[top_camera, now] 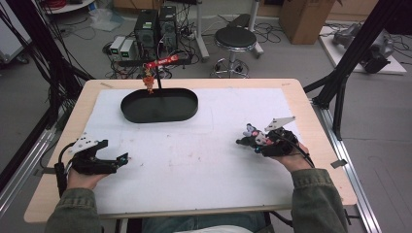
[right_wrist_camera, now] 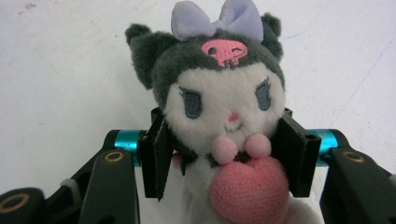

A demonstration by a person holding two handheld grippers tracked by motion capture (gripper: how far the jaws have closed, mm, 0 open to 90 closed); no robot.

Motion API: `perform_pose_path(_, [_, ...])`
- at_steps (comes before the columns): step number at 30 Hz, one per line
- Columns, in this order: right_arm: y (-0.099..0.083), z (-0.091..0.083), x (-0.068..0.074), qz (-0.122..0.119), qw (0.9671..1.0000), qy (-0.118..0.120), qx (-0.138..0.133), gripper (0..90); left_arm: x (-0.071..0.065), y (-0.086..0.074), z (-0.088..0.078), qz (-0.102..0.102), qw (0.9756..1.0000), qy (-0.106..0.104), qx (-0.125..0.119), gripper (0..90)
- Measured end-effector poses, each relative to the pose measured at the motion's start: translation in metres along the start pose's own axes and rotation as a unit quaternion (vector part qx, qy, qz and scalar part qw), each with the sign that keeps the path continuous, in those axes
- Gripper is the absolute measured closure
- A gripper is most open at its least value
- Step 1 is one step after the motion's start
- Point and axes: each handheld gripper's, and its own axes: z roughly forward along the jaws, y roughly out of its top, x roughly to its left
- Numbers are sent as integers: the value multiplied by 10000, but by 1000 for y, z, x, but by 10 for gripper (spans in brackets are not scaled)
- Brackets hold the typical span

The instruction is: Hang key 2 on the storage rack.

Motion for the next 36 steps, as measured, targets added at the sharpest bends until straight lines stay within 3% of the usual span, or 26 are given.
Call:
perform_pose_path(5, [5,-1,0,52,10000,40,15,445,0,0,1,25,10000,3,13,17])
perform_pose_path(17, [47,-9,9,-300,9994,155,22,446,-1,1,2,45,10000,-34,44,17])
perform_pose_path(27, [87,-6,11,-246,9971,667,-260,447,0,1,2,52,10000,-52,35,17])
perform_pose_path(33, [111,-1,14,-333,9958,823,-243,447,0,1,3,62,9999,-68,56,17])
perform_pose_path(36, [119,3,15,-396,9958,793,-222,447,0,1,5,93,9999,-79,110,17])
